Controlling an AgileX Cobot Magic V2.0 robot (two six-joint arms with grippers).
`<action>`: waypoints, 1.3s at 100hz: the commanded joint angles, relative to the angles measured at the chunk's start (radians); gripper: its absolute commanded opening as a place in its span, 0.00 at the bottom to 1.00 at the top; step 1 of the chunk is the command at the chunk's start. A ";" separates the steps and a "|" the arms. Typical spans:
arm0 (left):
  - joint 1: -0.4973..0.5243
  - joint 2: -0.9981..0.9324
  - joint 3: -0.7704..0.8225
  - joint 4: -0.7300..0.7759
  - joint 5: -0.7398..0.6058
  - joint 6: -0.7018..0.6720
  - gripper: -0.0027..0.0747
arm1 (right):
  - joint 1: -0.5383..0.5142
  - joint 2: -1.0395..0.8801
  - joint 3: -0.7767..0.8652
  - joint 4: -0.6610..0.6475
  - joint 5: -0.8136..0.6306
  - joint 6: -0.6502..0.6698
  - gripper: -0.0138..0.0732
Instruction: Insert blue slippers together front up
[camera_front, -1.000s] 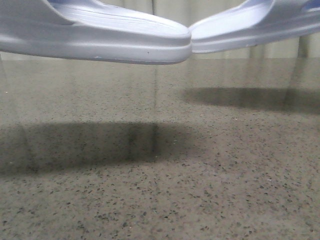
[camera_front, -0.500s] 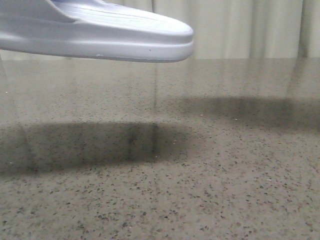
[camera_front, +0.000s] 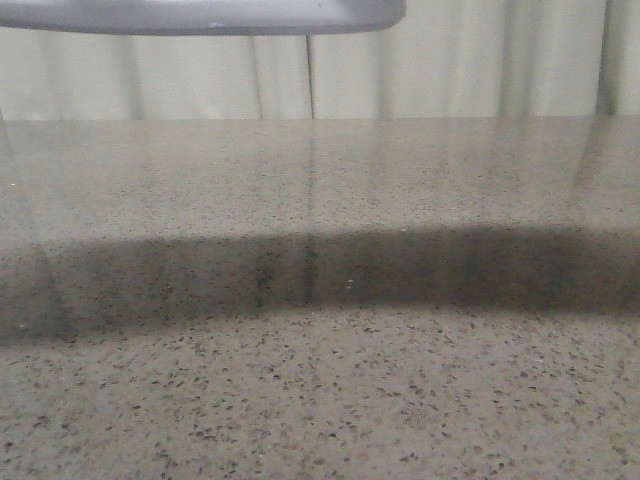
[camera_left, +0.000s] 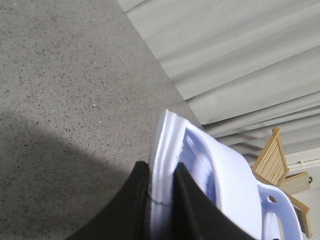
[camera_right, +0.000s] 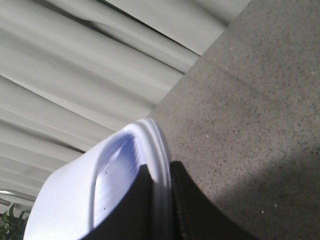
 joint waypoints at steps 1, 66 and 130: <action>-0.007 0.004 -0.036 -0.067 -0.056 -0.003 0.06 | 0.003 0.002 -0.027 0.022 -0.011 -0.006 0.04; -0.007 0.004 -0.036 -0.112 0.083 -0.003 0.06 | 0.003 0.002 -0.027 0.022 0.055 -0.019 0.04; -0.009 0.004 -0.036 -0.273 0.166 0.080 0.06 | 0.003 0.002 -0.027 0.164 0.213 -0.154 0.04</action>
